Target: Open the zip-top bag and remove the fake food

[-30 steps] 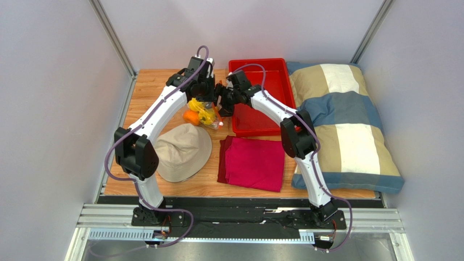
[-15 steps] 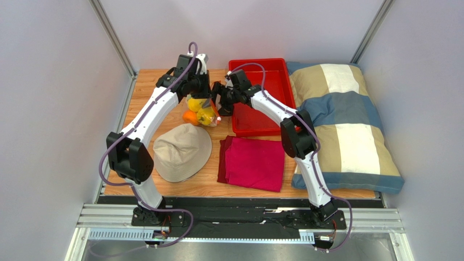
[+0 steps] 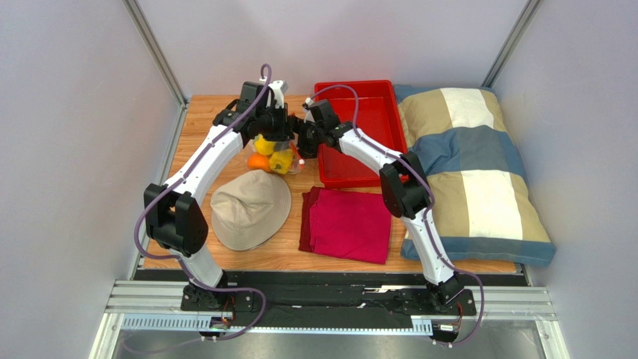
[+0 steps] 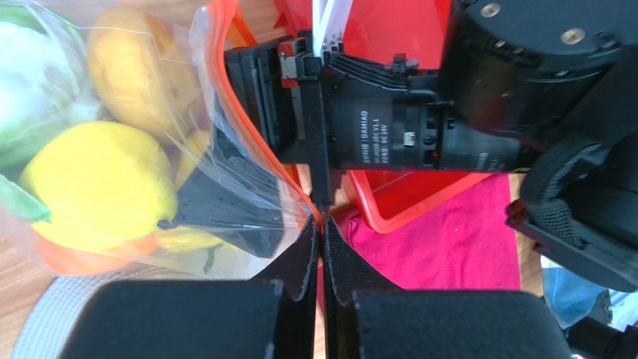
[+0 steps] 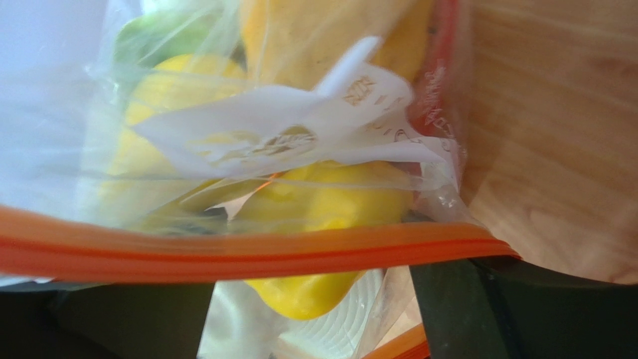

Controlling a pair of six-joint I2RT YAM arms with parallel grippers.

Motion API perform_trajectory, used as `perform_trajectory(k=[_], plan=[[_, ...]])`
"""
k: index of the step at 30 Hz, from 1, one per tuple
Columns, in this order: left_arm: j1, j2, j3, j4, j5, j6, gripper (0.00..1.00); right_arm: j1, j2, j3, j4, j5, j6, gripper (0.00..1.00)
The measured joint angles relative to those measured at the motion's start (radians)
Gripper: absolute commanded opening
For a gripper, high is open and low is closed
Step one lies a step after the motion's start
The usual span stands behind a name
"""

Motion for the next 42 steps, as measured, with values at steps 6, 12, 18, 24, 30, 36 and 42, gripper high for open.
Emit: perform_trajectory(k=[6, 12, 18, 24, 30, 36, 42], plan=[[0.003, 0.0, -0.016, 0.001, -0.005, -0.006, 0.0, 0.011, 0.028, 0.001, 0.063, 0.042, -0.002, 0.94], [0.006, 0.0, -0.017, 0.0, -0.005, -0.018, 0.0, 0.014, 0.037, 0.0, 0.108, 0.046, 0.014, 0.56], [0.006, 0.0, -0.035, -0.002, -0.007, -0.04, 0.0, 0.014, 0.051, -0.008, 0.175, 0.027, 0.045, 0.1], [0.011, -0.023, -0.057, -0.006, -0.035, -0.057, 0.0, 0.001, 0.046, -0.045, 0.232, 0.018, 0.044, 0.0], [0.037, -0.055, -0.06, -0.002, -0.04, -0.066, 0.0, -0.012, 0.028, -0.043, 0.12, 0.017, -0.058, 0.05], [0.06, -0.055, -0.06, 0.007, -0.015, -0.082, 0.0, -0.017, -0.023, -0.035, 0.052, 0.001, -0.116, 0.51], [0.065, -0.013, -0.012, 0.009, 0.056, -0.09, 0.0, -0.018, -0.048, -0.018, 0.018, -0.078, -0.068, 0.73]])
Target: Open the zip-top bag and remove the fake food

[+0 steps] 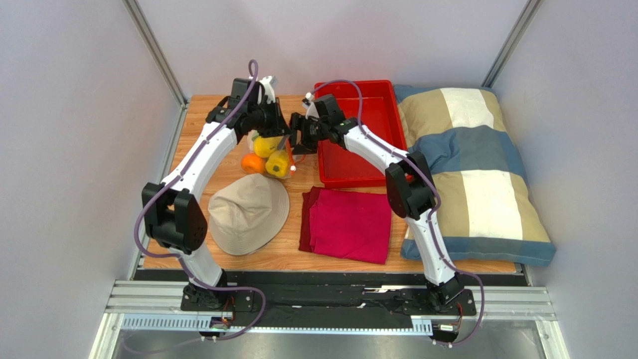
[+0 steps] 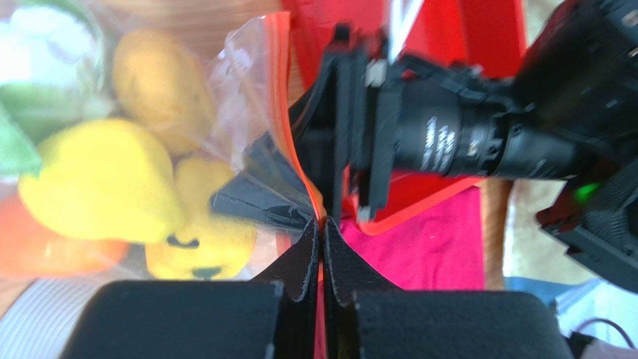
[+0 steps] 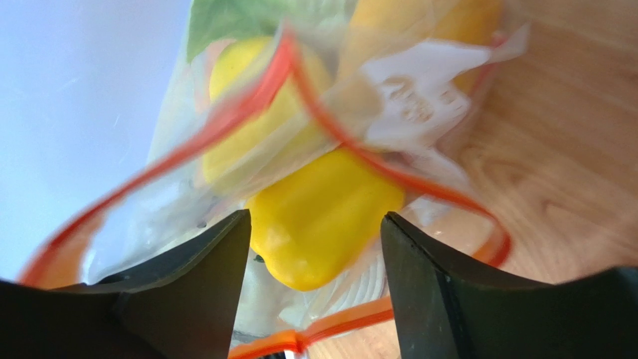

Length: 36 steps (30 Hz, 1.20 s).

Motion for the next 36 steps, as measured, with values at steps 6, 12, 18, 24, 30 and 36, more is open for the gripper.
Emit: perform_trajectory(k=[6, 12, 18, 24, 30, 36], plan=[[0.004, 0.11, 0.13, -0.019, 0.075, -0.012, 0.23, -0.013, 0.0, 0.0, -0.035, -0.034, 0.013, 0.77], [0.002, 0.099, 0.16, -0.058, -0.011, -0.009, 0.47, -0.021, 0.0, 0.013, -0.054, -0.075, 0.012, 0.8], [0.016, -0.063, -0.003, -0.118, -0.134, 0.001, 0.06, -0.016, 0.003, 0.015, -0.055, -0.108, 0.017, 0.82], [0.071, -0.111, -0.178, -0.144, -0.169, -0.021, 0.0, -0.02, 0.003, 0.014, -0.047, -0.135, 0.02, 0.82], [0.085, 0.031, -0.117, -0.193, -0.164, -0.018, 0.0, -0.024, 0.003, -0.015, -0.031, -0.153, 0.039, 0.82], [0.085, 0.192, -0.056, -0.197, -0.115, -0.017, 0.0, -0.026, 0.003, -0.042, -0.032, -0.157, 0.059, 0.81]])
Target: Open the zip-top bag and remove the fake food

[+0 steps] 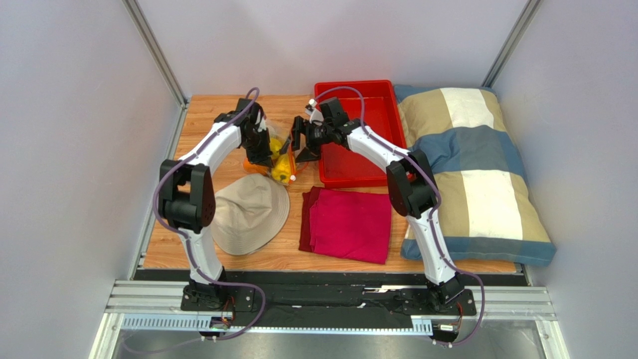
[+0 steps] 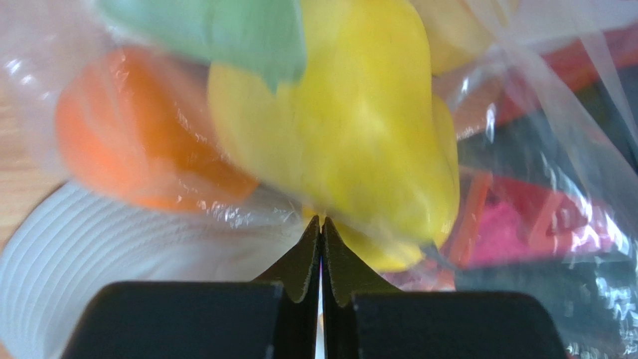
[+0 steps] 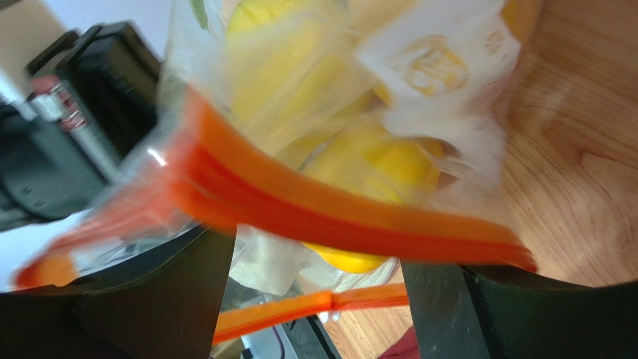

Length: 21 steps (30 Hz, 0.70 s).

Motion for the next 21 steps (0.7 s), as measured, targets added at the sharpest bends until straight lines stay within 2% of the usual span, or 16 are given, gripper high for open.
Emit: perform_trajectory(k=[5, 18, 21], plan=[[0.002, 0.089, 0.055, -0.001, 0.034, 0.0, 0.0, 0.0, 0.0, -0.001, -0.001, 0.023, 0.002, 0.81], [0.003, 0.092, 0.049, 0.024, 0.078, -0.01, 0.0, 0.043, -0.002, -0.04, -0.025, 0.146, -0.037, 0.77], [0.001, 0.092, 0.038, 0.036, 0.093, -0.013, 0.0, 0.047, 0.003, -0.045, -0.039, 0.168, -0.048, 0.73]])
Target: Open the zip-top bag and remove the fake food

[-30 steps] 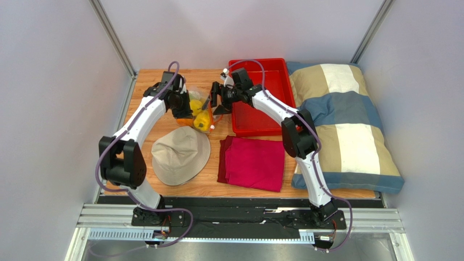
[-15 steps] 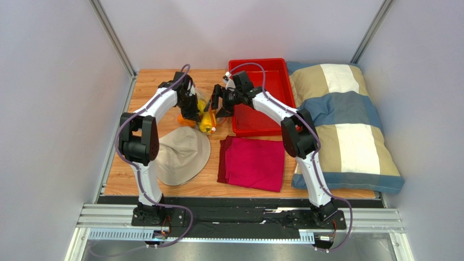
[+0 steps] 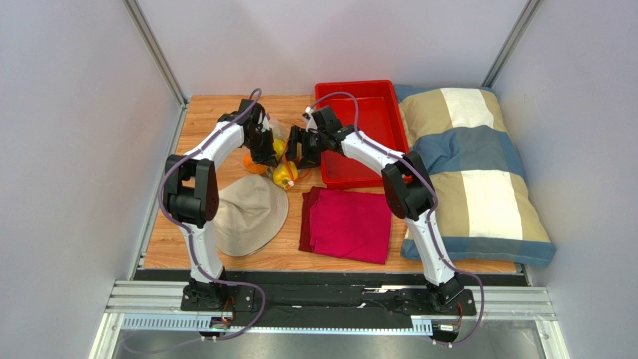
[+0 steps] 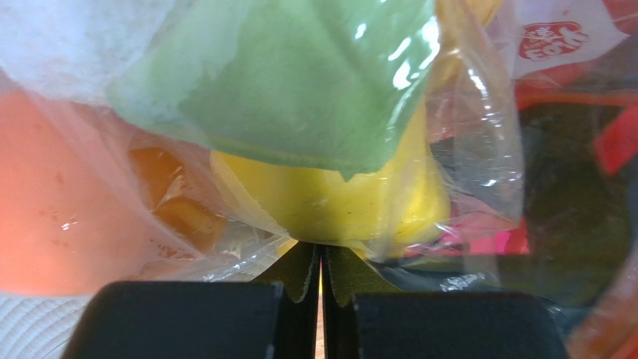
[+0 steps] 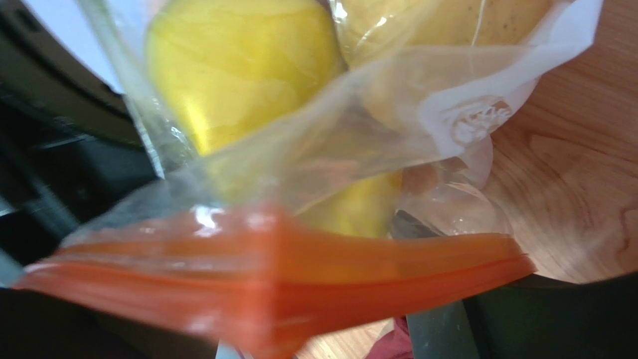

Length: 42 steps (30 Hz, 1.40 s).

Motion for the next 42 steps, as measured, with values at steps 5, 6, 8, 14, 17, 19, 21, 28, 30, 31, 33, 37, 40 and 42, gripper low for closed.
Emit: perform_trajectory(k=[5, 6, 8, 14, 17, 19, 21, 28, 30, 31, 33, 37, 40, 42], plan=[[-0.006, 0.0, -0.006, 0.015, 0.009, 0.0, 0.0, 0.0, 0.018, -0.012, 0.007, 0.0, 0.001, 0.64], [-0.006, 0.0, -0.006, 0.016, 0.009, 0.0, 0.0, 0.0, 0.018, -0.012, 0.01, -0.003, 0.002, 0.64], [-0.006, -0.001, -0.007, 0.019, 0.009, 0.0, 0.0, 0.0, 0.019, -0.012, 0.016, -0.003, 0.005, 0.59], [-0.007, -0.019, -0.009, 0.023, -0.005, 0.001, 0.0, -0.005, 0.035, 0.0, 0.032, -0.017, 0.029, 0.35], [-0.01, -0.064, -0.013, 0.015, -0.037, 0.009, 0.0, -0.005, 0.059, 0.038, 0.032, -0.02, 0.042, 0.22], [-0.01, -0.106, -0.013, 0.005, -0.056, 0.018, 0.0, -0.013, 0.072, 0.057, 0.036, -0.025, 0.055, 0.14], [-0.012, -0.146, -0.013, -0.007, -0.074, 0.028, 0.0, -0.017, 0.078, 0.068, 0.037, -0.025, 0.068, 0.08], [-0.012, -0.248, -0.042, -0.013, -0.076, 0.039, 0.28, -0.033, 0.072, 0.104, 0.028, -0.019, 0.076, 0.0], [-0.012, -0.275, -0.056, 0.002, -0.042, 0.04, 0.4, -0.034, 0.058, 0.104, 0.008, -0.006, 0.064, 0.0], [-0.012, -0.293, -0.067, 0.013, -0.027, 0.035, 0.45, -0.035, 0.048, 0.104, -0.003, 0.004, 0.055, 0.0], [-0.012, -0.338, -0.081, 0.035, 0.007, 0.024, 0.64, -0.037, 0.021, 0.104, -0.029, 0.03, 0.029, 0.0], [-0.012, -0.421, -0.078, 0.118, 0.074, -0.023, 0.82, -0.037, -0.047, 0.106, -0.059, 0.08, -0.022, 0.0], [-0.012, -0.415, -0.039, 0.157, 0.119, -0.05, 0.82, -0.037, -0.074, 0.134, -0.08, 0.104, -0.05, 0.0], [-0.012, -0.385, -0.011, 0.172, 0.134, -0.064, 0.81, -0.034, -0.077, 0.157, -0.097, 0.119, -0.064, 0.0]])
